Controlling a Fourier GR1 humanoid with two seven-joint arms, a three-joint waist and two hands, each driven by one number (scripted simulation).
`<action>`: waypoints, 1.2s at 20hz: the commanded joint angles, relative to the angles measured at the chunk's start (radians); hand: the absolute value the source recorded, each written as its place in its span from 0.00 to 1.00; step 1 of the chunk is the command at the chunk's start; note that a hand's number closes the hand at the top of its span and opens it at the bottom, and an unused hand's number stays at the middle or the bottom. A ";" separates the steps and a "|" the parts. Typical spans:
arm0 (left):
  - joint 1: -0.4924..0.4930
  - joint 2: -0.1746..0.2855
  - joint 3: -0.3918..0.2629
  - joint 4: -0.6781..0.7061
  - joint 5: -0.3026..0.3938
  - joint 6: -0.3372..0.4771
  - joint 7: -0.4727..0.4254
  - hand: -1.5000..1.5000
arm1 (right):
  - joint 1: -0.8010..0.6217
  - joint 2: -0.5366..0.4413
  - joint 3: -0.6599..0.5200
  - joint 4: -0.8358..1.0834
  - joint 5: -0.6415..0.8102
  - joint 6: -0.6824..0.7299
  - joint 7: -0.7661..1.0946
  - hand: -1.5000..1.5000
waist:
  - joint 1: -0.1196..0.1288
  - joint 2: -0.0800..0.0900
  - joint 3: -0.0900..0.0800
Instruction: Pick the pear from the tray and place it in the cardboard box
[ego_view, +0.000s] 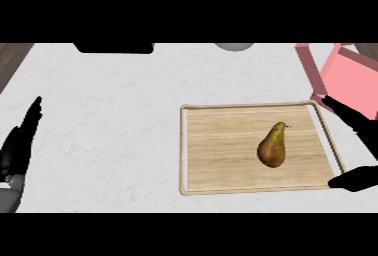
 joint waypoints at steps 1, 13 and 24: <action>0.004 0.015 0.012 -0.006 -0.002 -0.021 -0.006 0.50 | -0.110 -0.075 0.059 -0.021 0.011 0.190 0.165 0.00 | 0.011 0.001 0.000; -0.021 -0.028 0.060 0.049 -0.015 -0.067 -0.010 0.50 | -0.399 0.151 0.187 0.171 0.032 0.510 0.476 0.00 | -0.002 0.001 0.002; 0.036 -0.102 0.109 -0.026 -0.118 -0.068 0.001 0.50 | -0.395 0.271 0.143 0.267 0.249 0.535 0.398 0.00 | -0.008 0.000 0.002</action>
